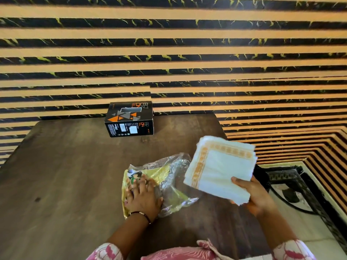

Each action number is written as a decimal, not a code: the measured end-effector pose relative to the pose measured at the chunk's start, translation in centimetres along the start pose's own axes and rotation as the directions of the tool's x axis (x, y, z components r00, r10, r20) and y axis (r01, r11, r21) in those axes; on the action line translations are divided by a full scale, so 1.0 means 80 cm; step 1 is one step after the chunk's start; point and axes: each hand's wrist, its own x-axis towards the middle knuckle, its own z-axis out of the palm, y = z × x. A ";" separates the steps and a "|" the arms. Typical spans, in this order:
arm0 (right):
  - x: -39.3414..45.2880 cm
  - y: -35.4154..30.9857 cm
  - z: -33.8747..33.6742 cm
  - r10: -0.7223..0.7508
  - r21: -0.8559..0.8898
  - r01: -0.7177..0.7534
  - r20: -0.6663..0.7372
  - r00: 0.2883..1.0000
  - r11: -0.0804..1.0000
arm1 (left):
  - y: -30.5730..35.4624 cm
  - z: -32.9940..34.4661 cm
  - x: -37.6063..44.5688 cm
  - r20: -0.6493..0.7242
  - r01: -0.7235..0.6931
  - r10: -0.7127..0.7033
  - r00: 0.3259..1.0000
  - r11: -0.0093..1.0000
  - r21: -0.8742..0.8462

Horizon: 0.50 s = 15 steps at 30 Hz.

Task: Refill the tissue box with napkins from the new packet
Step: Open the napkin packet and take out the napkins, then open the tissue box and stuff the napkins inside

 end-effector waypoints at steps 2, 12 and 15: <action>0.004 0.006 -0.003 0.031 0.146 -0.025 -0.037 0.999 0.989 | 0.009 -0.005 -0.004 -0.077 -0.072 0.068 0.995 0.996 -0.043; 0.021 0.082 0.043 0.083 0.524 0.073 -0.268 0.960 0.848 | -0.004 0.024 -0.007 0.154 -0.036 0.031 0.988 0.999 0.026; 0.017 0.090 0.057 0.112 0.470 0.018 -0.248 0.962 0.882 | -0.008 0.017 -0.009 0.141 0.050 -0.051 0.989 0.999 0.013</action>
